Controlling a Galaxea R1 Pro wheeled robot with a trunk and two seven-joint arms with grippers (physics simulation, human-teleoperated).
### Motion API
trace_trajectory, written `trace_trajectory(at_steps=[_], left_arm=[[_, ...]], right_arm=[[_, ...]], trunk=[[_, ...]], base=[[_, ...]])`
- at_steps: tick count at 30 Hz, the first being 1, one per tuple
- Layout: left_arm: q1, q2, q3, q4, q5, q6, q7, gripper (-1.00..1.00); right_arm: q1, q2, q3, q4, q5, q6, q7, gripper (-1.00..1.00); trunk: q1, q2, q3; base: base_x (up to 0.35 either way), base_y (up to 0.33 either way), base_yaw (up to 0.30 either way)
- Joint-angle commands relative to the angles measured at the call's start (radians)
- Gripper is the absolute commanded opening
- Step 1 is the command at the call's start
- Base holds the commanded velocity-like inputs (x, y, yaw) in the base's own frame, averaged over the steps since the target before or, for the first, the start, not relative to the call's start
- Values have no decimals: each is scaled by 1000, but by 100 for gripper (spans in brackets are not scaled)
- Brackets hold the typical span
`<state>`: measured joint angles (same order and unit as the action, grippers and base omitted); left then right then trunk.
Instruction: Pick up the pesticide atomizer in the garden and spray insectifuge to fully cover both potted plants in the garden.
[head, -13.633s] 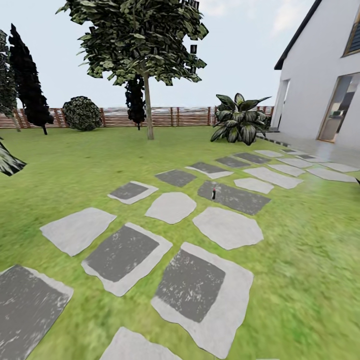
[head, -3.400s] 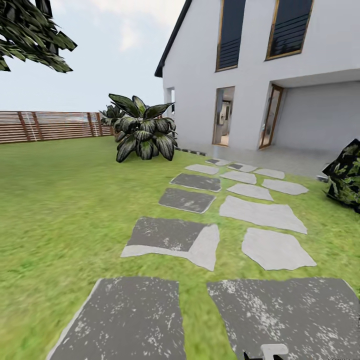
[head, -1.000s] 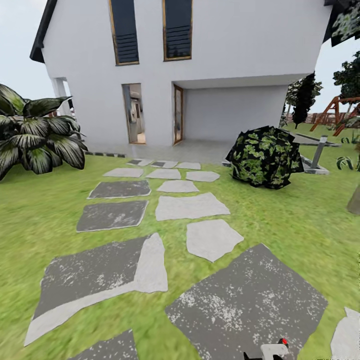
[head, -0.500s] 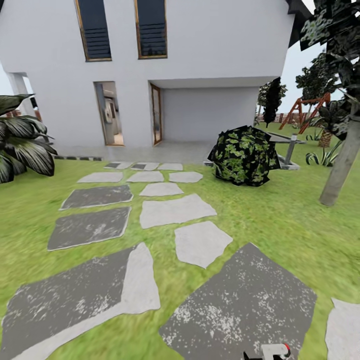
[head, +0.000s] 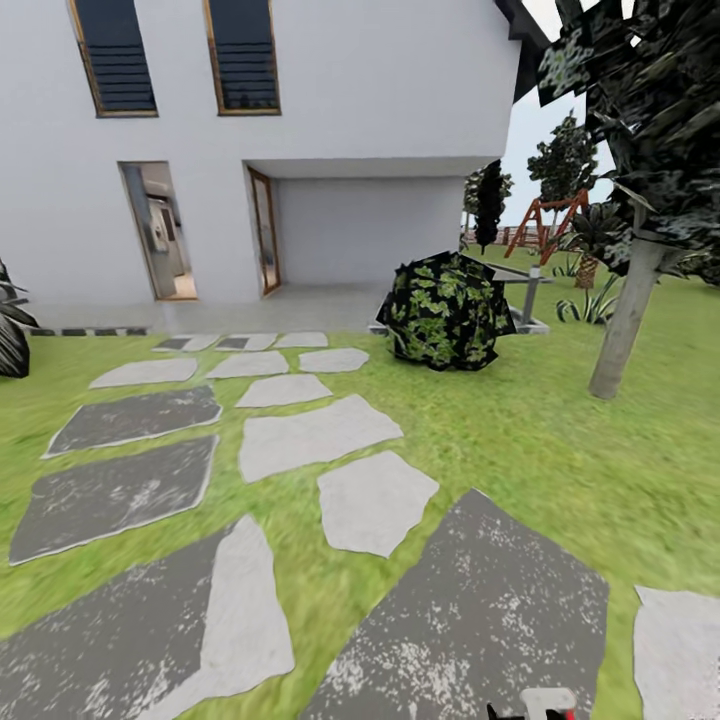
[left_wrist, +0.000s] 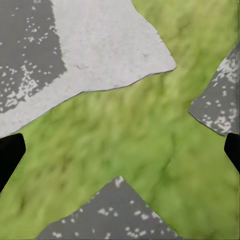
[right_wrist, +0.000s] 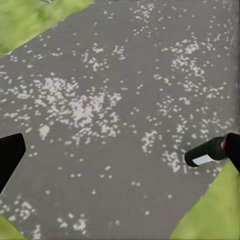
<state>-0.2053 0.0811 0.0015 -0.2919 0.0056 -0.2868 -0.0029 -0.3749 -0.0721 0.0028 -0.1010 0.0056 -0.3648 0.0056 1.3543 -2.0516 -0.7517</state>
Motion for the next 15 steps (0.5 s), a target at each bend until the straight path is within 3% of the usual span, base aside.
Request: trace_trajectory(at_steps=[1,15], left_arm=[[0,0,0,0,1,-3,0,100],[0,0,0,0,1,-3,0,100]], right_arm=[[-1,0,0,1,1,-3,1,100],[-1,0,0,1,1,-3,1,100]], trunk=[[0,0,-1],[0,0,-1]], base=[[289,84,-274],[217,85,-274]])
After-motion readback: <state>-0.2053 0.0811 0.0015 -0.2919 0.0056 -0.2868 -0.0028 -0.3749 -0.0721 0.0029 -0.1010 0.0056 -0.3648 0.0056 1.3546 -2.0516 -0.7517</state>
